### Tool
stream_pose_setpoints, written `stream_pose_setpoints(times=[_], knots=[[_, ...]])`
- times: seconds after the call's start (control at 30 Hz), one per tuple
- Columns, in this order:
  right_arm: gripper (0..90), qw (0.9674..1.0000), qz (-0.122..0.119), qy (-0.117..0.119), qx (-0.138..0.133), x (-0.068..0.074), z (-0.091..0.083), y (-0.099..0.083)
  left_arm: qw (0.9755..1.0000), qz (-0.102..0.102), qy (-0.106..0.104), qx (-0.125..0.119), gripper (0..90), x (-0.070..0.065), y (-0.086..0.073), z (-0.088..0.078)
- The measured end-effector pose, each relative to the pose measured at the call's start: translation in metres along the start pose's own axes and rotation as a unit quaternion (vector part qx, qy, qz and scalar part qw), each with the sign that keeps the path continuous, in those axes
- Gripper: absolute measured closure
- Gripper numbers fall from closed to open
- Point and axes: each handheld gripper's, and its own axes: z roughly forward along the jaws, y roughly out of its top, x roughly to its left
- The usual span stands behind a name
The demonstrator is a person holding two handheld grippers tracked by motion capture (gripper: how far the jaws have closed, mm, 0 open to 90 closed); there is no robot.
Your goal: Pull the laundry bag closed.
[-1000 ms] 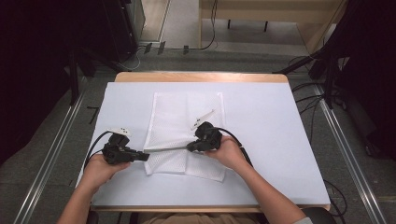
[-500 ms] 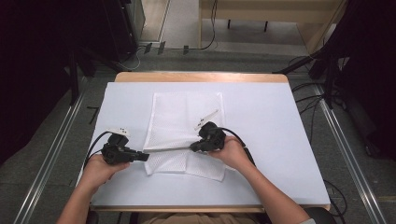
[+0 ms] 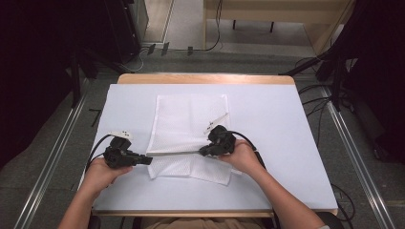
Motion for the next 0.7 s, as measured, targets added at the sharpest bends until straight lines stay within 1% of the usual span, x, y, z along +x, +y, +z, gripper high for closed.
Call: stream_pose_setpoints(times=[0.03,0.07,0.17,0.3,0.33,0.43,0.67,0.7], knots=[[88.3,1.0000,0.000,0.000,-0.002,-0.001,-0.001,-0.002,1.0000,-0.002,-0.002,0.000,88.0,0.000,0.000,0.000],[88.3,1.0000,0.007,0.001,-0.002,-0.001,-0.003,-0.005,1.0000,-0.002,-0.001,0.001,88.0,0.000,0.000,0.000],[88.3,0.9999,0.009,-0.003,-0.003,-0.004,-0.005,-0.010,1.0000,-0.002,-0.001,0.002,88.0,0.000,0.000,0.000],[88.3,1.0000,0.008,-0.004,-0.004,-0.005,-0.007,-0.012,1.0000,-0.002,-0.002,0.002,88.0,-0.001,0.000,0.001],[88.2,0.9999,0.011,-0.005,-0.002,-0.004,-0.008,-0.012,1.0000,-0.001,-0.002,0.003,88.0,-0.001,0.000,0.001],[88.3,1.0000,0.007,-0.006,-0.002,-0.005,-0.009,-0.013,1.0000,0.000,-0.003,0.003,88.0,0.000,0.000,0.000],[88.3,0.9998,0.019,-0.010,-0.004,-0.009,-0.017,-0.018,1.0000,-0.004,-0.002,-0.001,88.0,0.001,-0.001,-0.002],[88.3,0.9998,0.016,-0.012,-0.005,-0.010,-0.018,-0.019,1.0000,-0.004,-0.003,-0.001,87.9,0.001,-0.001,-0.002]])
